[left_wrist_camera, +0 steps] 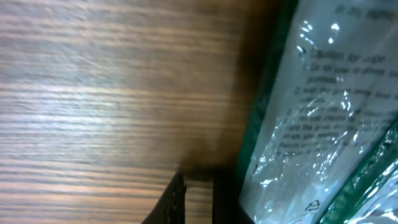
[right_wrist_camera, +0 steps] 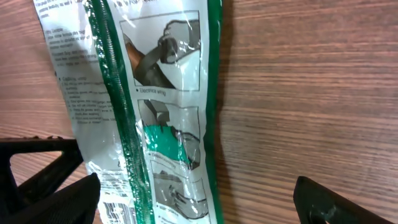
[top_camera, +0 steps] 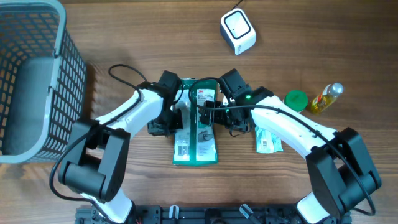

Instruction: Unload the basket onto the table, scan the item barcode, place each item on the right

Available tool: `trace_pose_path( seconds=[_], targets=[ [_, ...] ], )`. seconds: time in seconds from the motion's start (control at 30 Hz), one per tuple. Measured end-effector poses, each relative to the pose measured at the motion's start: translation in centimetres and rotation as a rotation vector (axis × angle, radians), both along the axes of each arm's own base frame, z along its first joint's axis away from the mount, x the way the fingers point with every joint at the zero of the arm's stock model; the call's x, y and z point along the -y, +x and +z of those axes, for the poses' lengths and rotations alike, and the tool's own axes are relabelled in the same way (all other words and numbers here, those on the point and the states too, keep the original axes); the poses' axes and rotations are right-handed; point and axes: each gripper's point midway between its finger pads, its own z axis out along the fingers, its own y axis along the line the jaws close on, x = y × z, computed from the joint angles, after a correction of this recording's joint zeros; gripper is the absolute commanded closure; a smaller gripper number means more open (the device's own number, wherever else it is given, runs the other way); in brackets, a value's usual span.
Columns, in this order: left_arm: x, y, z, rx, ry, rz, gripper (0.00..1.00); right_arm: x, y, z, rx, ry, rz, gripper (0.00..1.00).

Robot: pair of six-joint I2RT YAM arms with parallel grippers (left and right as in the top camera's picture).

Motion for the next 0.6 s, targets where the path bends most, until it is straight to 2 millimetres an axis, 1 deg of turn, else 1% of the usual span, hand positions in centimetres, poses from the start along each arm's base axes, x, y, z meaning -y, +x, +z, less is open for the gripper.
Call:
trace_pose_path(
  seconds=[0.07,0.1,0.17,0.2,0.27,0.37,0.4,0.5,0.6],
  targets=[
    [-0.1,-0.7,0.1,-0.030,-0.003,0.004,0.90,0.1,-0.1,0.0,-0.004,-0.003,0.000,0.00],
    [-0.5,-1.2,0.2,-0.057,0.001,0.014,0.90,0.1,-0.1,0.0,-0.005,-0.003,0.000,0.00],
    [-0.9,-1.2,0.6,-0.073,0.004,0.030,0.94,0.1,-0.1,0.0,-0.006,-0.004,0.000,0.00],
    [-1.0,-0.7,1.1,-0.058,-0.002,0.039,0.96,0.1,-0.1,0.0,-0.005,-0.003,0.000,0.00],
    [-0.5,2.0,3.0,0.052,-0.044,0.052,0.96,0.1,-0.1,0.0,-0.005,-0.004,0.000,0.00],
    [0.8,4.9,5.0,0.187,-0.106,0.015,0.96,0.1,-0.1,0.0,-0.004,-0.004,0.000,0.00],
    [1.0,5.1,5.1,0.199,-0.121,-0.002,0.96,0.1,-0.1,-0.1,-0.005,-0.005,0.001,0.00],
    [1.7,4.8,4.8,0.180,-0.156,-0.049,0.96,0.1,-0.1,-0.1,-0.004,-0.005,0.001,0.00],
    [2.0,4.5,3.7,0.144,-0.167,-0.075,0.96,0.1,-0.1,-0.1,-0.003,-0.005,0.004,0.00]
  ],
)
